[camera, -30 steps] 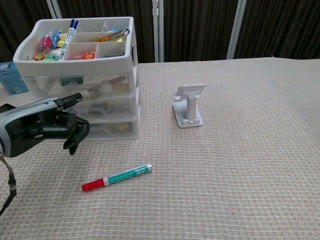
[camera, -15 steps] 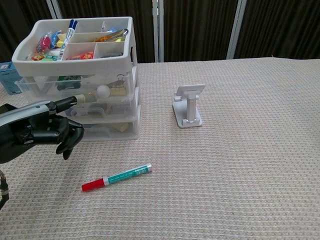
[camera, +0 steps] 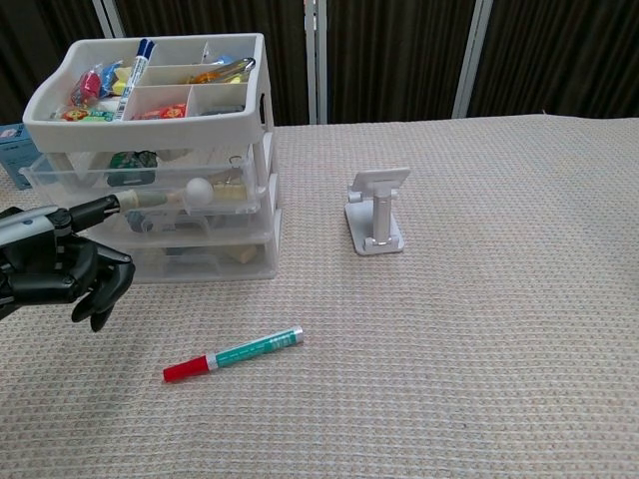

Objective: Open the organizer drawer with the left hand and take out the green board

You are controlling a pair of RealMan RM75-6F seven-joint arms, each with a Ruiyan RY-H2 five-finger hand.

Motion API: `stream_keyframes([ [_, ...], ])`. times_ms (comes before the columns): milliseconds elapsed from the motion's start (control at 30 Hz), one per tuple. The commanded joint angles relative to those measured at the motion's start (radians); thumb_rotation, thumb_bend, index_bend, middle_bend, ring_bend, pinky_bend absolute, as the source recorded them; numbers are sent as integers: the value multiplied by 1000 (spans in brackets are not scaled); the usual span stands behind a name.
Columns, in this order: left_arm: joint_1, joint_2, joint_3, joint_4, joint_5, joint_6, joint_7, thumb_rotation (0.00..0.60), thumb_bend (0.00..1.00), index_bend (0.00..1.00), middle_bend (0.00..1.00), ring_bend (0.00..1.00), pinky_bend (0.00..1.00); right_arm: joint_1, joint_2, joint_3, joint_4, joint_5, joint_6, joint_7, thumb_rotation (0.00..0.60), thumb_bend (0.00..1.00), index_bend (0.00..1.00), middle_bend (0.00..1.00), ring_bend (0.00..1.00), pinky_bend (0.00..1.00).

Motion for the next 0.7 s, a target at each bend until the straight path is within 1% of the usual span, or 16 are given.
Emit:
stream_keyframes([
  [33, 24, 8, 20, 17, 37, 55, -4, 600, 1000, 0, 706, 727, 604, 0, -1, -1, 1, 1, -2, -2, 600, 15, 96, 0, 0, 0],
  [133, 44, 3, 30, 36, 60, 101, 33, 600, 1000, 0, 706, 727, 604, 1, -2, 0, 0, 5, -3, -2, 600, 14, 95, 0, 0, 0],
  [167, 59, -1, 32, 44, 72, 133, 79, 600, 1000, 0, 707, 727, 604, 1, -2, 0, 0, 5, -3, -2, 600, 15, 96, 0, 0, 0],
  [333, 100, -16, 24, 38, 95, 225, 291, 600, 1000, 0, 706, 727, 604, 0, 0, -1, -2, 2, 0, -2, 600, 15, 95, 0, 0, 0],
  [467, 127, -13, 14, 0, 98, 273, 466, 600, 1000, 0, 707, 727, 604, 0, -1, -2, -1, 1, -2, -3, 600, 15, 95, 0, 0, 0],
  [600, 141, 0, 5, -40, 89, 294, 570, 600, 1000, 0, 710, 727, 604, 0, -1, -2, -2, 1, -1, -4, 600, 15, 96, 0, 0, 0],
  [700, 152, 11, -13, -74, 76, 315, 662, 600, 1000, 0, 714, 727, 604, 1, -1, -2, -3, 2, -2, -5, 600, 15, 95, 0, 0, 0],
])
